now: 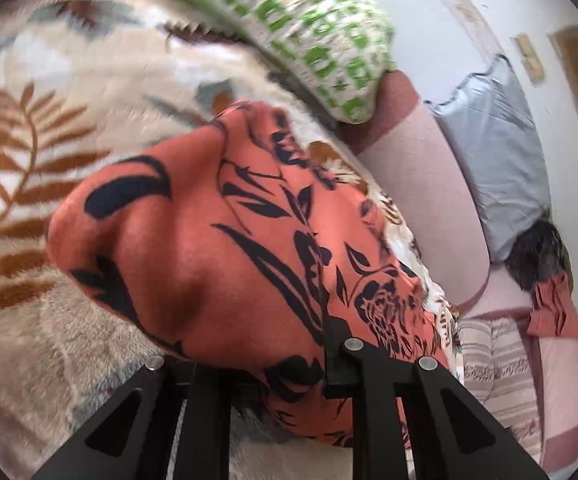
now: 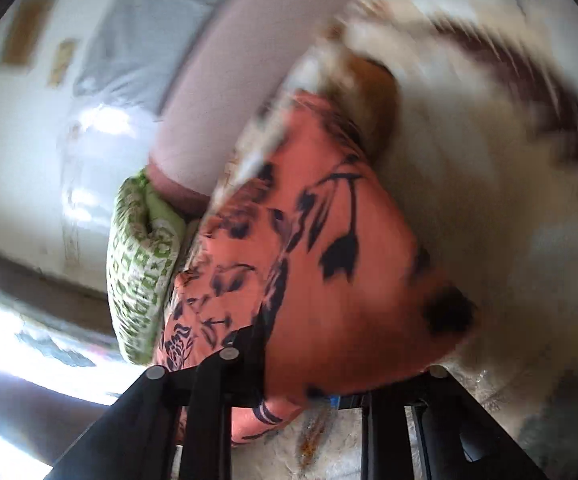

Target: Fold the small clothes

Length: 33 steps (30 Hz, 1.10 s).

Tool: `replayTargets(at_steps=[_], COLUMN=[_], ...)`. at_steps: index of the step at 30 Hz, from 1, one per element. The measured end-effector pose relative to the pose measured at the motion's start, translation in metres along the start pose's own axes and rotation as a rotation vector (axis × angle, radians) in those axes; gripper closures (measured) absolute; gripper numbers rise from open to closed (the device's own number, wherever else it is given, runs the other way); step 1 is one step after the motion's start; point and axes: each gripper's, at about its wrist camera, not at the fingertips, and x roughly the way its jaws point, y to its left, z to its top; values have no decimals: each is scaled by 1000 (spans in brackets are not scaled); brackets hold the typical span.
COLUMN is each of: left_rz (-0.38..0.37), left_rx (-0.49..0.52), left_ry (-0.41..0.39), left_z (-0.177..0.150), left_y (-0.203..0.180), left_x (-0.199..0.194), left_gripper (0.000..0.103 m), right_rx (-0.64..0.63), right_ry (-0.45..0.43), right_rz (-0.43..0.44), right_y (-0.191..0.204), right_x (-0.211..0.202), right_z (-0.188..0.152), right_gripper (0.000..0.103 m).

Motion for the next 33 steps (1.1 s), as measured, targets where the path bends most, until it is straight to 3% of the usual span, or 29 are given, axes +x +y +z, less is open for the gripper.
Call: replayTargets(at_steps=[4,9,13,16,21,25,27,29,31,33], left_rz=[3,46,135,129,164,197,220,243,261,279], left_rx=[73,176,216,138,274,324,364,343,254,167], left_ry=[-10,-4,56,87,-122,-184,-200,-193,-181,-185], left_z=[-12,-41,-57,-54,-45,-50,-50,-46,-40,-34], left_y=[-12,-16,-2,16,-11,-27,-37,-33,-21,-5], left_x=[-20,-47,-44,-51,-91,-93,-90,-91,-94,-98], left_gripper=[86,86,84,81,70,67,60,60,59,51], right_rx=[-93,-130,-131,-60,-61,-132,-174,-201,-219,-245], right_ry=[-57,-52,43,174,235,246,261,272,281,302], right_rz=[-13,-44,-77,-156,-106,-43,-14,-14,-5,-14], right_y=[17,21,2,-14,-5,30,47,59,69,80], right_x=[-31,-58,-72,-65,-76,-76,-68,-57,-38,-17], right_z=[-4,-13,-25,-35,-37,-28,-26,-24,-20,-19], right_gripper=[87,88,88,84,84,84,84,84,84,84])
